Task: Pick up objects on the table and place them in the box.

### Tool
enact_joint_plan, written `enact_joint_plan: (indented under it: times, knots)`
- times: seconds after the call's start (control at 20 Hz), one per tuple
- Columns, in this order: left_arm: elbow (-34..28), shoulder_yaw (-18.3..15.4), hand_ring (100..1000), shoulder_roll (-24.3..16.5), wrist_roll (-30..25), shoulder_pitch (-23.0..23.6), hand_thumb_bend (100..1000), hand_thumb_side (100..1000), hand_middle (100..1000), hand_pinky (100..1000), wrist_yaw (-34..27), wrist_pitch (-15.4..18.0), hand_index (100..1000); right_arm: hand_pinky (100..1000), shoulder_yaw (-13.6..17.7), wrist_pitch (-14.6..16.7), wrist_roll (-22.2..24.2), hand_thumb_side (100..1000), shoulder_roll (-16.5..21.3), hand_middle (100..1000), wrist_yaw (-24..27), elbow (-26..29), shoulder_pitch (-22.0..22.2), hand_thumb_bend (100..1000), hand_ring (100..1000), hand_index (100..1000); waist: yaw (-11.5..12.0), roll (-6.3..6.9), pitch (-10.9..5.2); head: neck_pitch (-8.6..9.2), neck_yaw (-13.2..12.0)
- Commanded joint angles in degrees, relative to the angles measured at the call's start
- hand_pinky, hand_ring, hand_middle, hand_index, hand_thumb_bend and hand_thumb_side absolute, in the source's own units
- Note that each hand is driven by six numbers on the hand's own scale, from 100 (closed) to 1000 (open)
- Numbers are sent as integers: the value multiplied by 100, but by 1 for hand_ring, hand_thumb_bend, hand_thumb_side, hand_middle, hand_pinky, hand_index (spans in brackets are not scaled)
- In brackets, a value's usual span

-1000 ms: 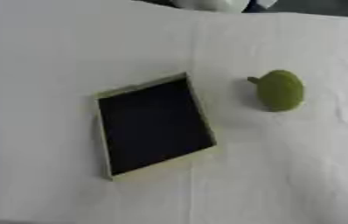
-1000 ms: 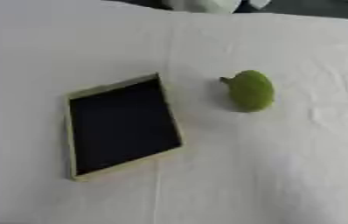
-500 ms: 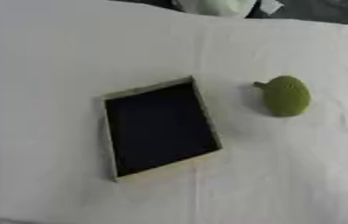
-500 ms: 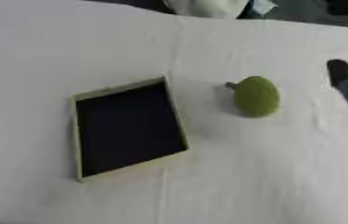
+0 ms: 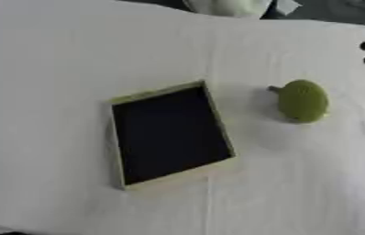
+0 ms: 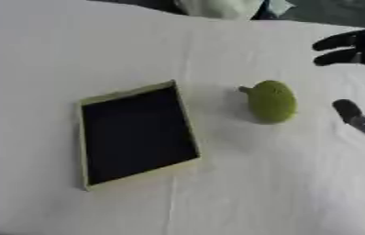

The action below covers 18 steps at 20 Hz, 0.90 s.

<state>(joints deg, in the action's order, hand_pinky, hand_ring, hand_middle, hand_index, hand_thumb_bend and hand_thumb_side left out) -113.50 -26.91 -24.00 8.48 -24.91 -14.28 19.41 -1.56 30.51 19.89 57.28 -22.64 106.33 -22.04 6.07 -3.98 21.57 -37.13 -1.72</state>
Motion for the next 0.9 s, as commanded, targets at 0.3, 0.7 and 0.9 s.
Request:
enact_joint_plan:
  times: [0.3,0.7,0.9]
  knots:
    - [-110,8,624,-69,-57,-55,100,463,641,502,-27,-1,664,857,-218,-108,175,404,62,907,94,-162,-132,100,904,938,22,44,-90,-26,271]
    - [-110,21,627,-42,-105,-32,100,468,642,501,-51,-11,663,846,-495,-274,455,372,-341,873,46,-312,-675,100,899,945,44,63,-89,-17,411]
    - [-110,27,627,-35,-124,-35,100,468,642,501,-63,-12,663,843,-611,-325,558,374,-514,870,-7,-446,-901,100,896,947,52,65,-94,-10,426]
